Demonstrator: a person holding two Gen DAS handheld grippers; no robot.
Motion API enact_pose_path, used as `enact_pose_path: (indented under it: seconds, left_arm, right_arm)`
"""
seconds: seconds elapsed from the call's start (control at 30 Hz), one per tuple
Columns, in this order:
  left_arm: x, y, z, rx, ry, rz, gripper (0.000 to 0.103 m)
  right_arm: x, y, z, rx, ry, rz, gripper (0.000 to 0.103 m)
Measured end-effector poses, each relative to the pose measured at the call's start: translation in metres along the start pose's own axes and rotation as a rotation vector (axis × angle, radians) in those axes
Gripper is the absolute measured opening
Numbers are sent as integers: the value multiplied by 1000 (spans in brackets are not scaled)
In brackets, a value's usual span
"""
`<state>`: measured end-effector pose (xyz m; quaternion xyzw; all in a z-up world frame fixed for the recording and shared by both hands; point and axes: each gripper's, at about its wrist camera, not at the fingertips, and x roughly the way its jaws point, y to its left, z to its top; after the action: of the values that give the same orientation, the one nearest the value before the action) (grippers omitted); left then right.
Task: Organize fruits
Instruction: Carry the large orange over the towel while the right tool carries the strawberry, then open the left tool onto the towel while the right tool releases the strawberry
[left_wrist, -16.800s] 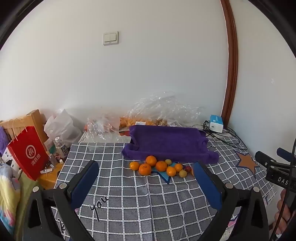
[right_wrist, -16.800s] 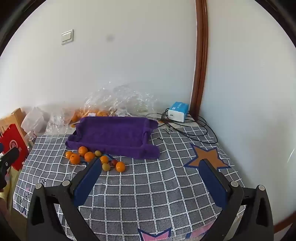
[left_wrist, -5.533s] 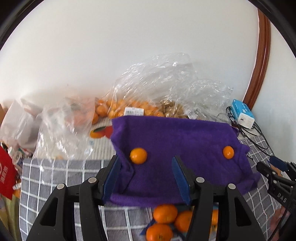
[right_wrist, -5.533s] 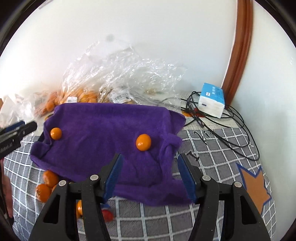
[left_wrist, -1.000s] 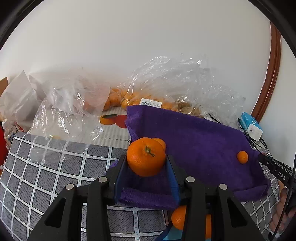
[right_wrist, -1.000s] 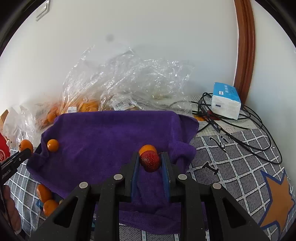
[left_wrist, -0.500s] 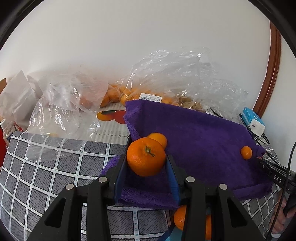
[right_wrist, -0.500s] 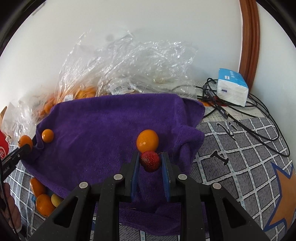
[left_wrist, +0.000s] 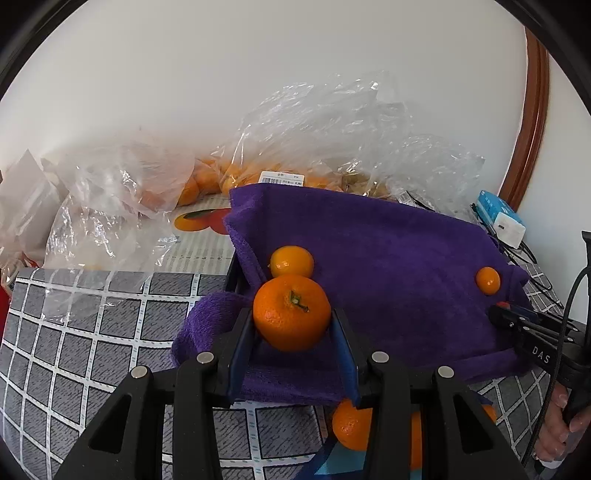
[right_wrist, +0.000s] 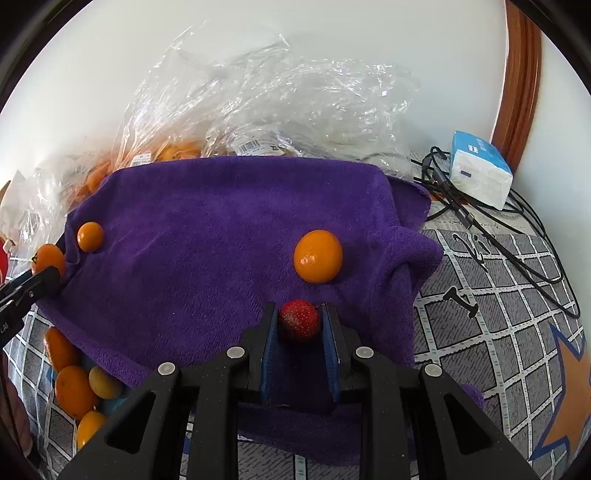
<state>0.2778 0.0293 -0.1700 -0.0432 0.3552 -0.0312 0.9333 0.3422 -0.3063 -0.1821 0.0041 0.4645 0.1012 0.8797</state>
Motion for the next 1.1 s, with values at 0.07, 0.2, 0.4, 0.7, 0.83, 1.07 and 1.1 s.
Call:
enact_pose_path:
  seconds: [0.07,0.2,0.4,0.7,0.83,1.07,1.1]
  left_arm:
    - [2,1,0,-5,9,4,40]
    - [4,0,0,7,13,17,40]
    - [3,-1,0,12,15,25,40]
    - [-2,-1,1,6,-7,4,45]
    - [-14,-1,2,-2,-65,-4,57]
    - [-22,-10,1,34,-110,52,57]
    - [-25,-11,2,35,-126,63,57]
  right_arm:
    - [0,0,0,-1,-1,-2,23]
    - [1,-1,0,0,3,-4,24]
    - [1,5,0,-26,8,-27,27]
    - [-2,1,1,-3,-4,-27,58]
    - [-11,2,3,-2,-34,-42,60]
    - [-31,2,4,28,-99,-27,60]
    - [-35,4,5,20,-107,-26,60]
